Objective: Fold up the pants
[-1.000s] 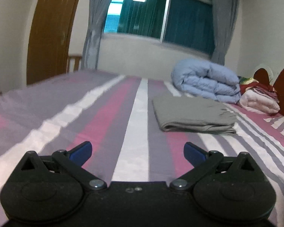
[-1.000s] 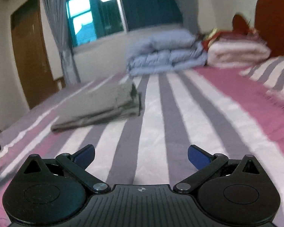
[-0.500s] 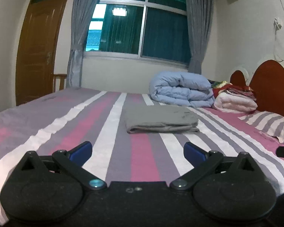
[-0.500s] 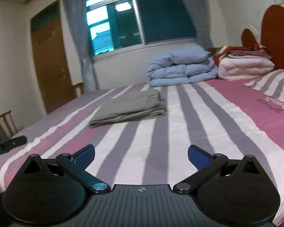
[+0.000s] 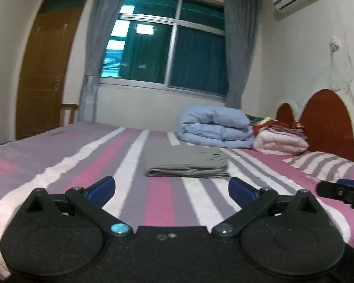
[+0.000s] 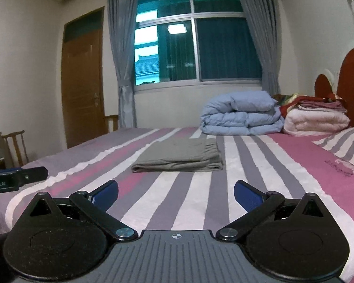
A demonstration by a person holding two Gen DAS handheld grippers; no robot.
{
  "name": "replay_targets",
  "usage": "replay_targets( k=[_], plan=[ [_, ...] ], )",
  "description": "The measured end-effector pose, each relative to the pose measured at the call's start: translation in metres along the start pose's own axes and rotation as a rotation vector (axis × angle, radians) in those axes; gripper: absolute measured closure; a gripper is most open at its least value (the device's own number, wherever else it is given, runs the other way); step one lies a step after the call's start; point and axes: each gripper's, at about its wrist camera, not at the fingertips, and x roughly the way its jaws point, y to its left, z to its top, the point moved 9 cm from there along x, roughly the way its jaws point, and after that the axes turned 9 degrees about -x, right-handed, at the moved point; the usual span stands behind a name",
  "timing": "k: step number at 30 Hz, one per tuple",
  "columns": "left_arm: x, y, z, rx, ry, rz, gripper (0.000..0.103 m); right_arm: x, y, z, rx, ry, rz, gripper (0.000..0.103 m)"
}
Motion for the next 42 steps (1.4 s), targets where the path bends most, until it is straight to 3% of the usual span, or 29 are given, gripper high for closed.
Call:
replay_targets(
  k=[5,15,42],
  plan=[
    [0.008,-0.01,-0.009,0.056,0.035,-0.026,0.007,0.009,-0.003,-0.003,0.009,0.024,-0.017,0.0],
    [0.006,0.002,-0.009,0.002,0.028,-0.019,0.006,0.017,-0.003,-0.008,-0.015,0.05,-0.02,0.0],
    [0.005,-0.003,-0.01,0.034,0.027,-0.024,0.006,0.017,-0.005,-0.01,-0.014,0.05,-0.025,0.0]
  ],
)
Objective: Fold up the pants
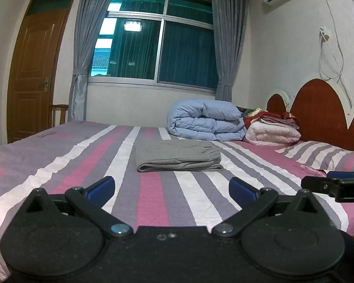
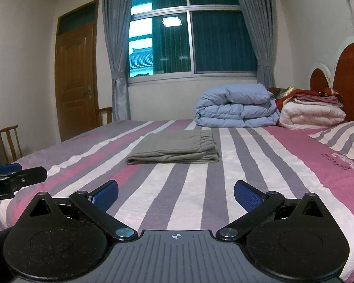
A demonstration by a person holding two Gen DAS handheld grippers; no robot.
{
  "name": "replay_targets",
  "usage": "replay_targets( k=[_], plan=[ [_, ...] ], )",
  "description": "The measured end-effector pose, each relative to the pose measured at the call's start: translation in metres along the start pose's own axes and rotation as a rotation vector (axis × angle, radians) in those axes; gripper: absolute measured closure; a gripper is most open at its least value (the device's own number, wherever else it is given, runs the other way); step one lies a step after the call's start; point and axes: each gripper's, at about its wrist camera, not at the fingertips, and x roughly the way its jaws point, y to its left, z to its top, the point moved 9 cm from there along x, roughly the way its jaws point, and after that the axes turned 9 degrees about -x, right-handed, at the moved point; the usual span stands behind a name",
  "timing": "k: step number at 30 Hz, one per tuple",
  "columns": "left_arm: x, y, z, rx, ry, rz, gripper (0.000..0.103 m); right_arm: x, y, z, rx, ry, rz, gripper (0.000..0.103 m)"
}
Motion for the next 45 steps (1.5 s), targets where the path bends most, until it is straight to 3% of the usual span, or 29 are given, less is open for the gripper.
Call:
replay_targets(
  k=[45],
  plan=[
    [-0.0007,0.0026,-0.0001,0.011,0.003,-0.02,0.006,0.0003,0.0022,-0.0012,0.006,0.005,0.0,0.0]
  ],
)
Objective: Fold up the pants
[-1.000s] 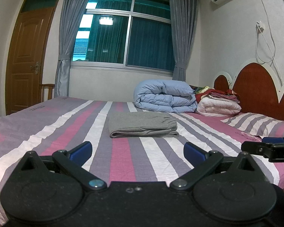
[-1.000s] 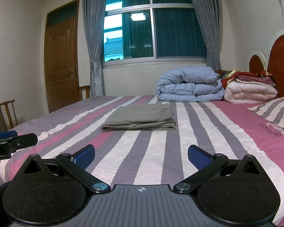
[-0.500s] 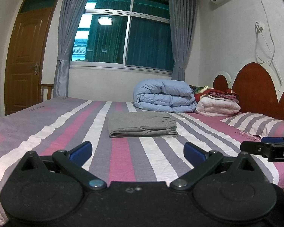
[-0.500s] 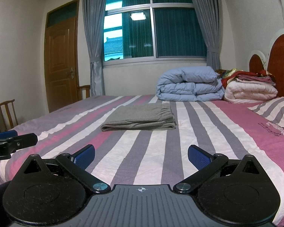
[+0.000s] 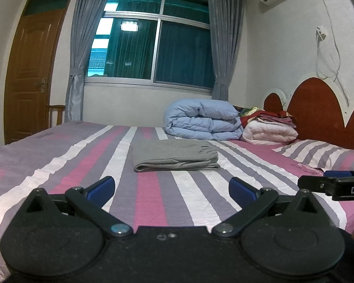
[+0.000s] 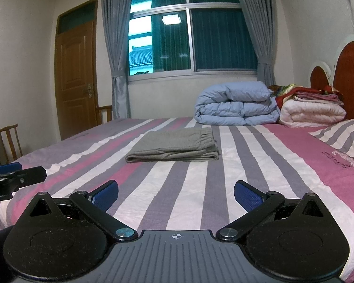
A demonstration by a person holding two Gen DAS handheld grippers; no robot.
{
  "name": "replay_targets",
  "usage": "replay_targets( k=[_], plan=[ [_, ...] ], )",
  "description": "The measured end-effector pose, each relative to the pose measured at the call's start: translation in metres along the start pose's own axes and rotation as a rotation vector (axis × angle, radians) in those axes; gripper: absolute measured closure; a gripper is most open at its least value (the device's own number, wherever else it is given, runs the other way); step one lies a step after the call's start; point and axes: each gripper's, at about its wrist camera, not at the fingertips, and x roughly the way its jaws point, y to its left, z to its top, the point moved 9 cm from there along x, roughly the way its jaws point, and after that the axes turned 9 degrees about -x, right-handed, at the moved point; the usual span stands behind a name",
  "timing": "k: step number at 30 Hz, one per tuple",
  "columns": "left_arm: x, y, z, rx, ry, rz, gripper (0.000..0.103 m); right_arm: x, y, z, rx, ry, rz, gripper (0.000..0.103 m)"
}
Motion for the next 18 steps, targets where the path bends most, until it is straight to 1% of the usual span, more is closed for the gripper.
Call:
replay_targets(
  k=[7,12,18],
  plan=[
    [-0.0002,0.0015,0.0001,-0.002,-0.001,-0.001,0.006,-0.0003,0.0001,0.0003,0.0,0.0,0.0,0.0],
    [-0.0012,0.0049,0.0004,-0.005,-0.003,-0.016,0.007,-0.0005,0.0,0.0004,0.0,0.001,0.0,0.0],
    [-0.0009,0.0054,0.0004,0.017,-0.008,-0.014,0.008,-0.0006,0.0003,0.0006,0.0,0.001,0.0,0.0]
  ],
)
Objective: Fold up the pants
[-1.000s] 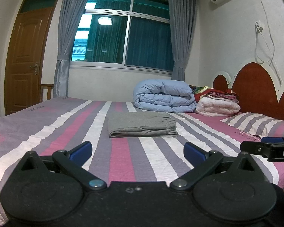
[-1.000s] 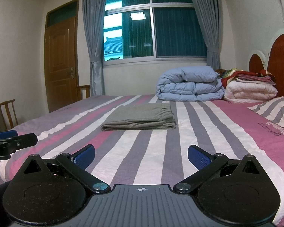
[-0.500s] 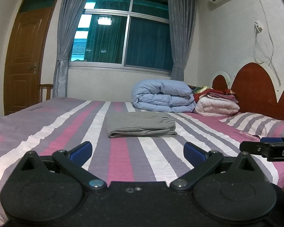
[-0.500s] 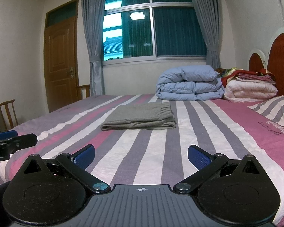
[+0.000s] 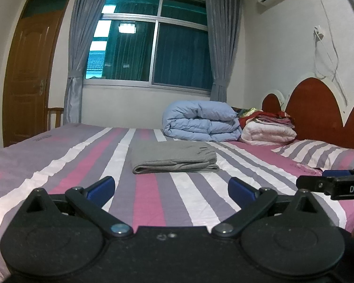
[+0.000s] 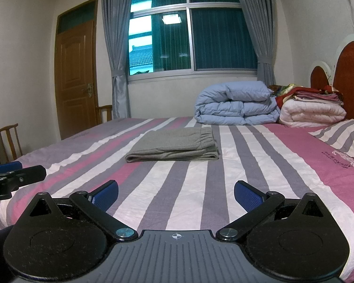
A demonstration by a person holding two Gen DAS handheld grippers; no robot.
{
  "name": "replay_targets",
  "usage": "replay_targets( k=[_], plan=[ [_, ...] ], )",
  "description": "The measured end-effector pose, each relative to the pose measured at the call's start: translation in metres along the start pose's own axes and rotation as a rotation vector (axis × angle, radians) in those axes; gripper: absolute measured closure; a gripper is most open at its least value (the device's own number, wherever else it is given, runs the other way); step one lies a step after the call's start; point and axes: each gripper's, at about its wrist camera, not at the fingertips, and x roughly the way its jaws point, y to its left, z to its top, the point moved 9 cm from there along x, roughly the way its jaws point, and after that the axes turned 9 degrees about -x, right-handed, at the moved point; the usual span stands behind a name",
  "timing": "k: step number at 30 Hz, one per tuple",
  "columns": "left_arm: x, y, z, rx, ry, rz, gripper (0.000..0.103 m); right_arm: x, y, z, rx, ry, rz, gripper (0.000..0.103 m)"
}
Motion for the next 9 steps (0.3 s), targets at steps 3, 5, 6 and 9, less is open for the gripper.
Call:
replay_targets(
  k=[3,5,6,9],
  plan=[
    [-0.0006,-0.0007,-0.0003,0.008,0.0,-0.005,0.008,-0.0002,0.0001,0.0001,0.0,0.0,0.0,0.0],
    [-0.0007,-0.0007,-0.0004,0.005,0.001,-0.007,0.008,-0.0002,0.0002,0.0002,0.0,0.0,0.0,0.0],
    [-0.0007,-0.0007,-0.0003,0.006,0.0,-0.004,0.008,-0.0003,0.0003,0.0002,0.0,0.0,0.0,0.0],
    [-0.001,-0.0013,-0.0008,0.006,0.001,0.0,0.007,-0.0004,0.0004,0.0004,0.0,0.0,0.0,0.0]
  ],
)
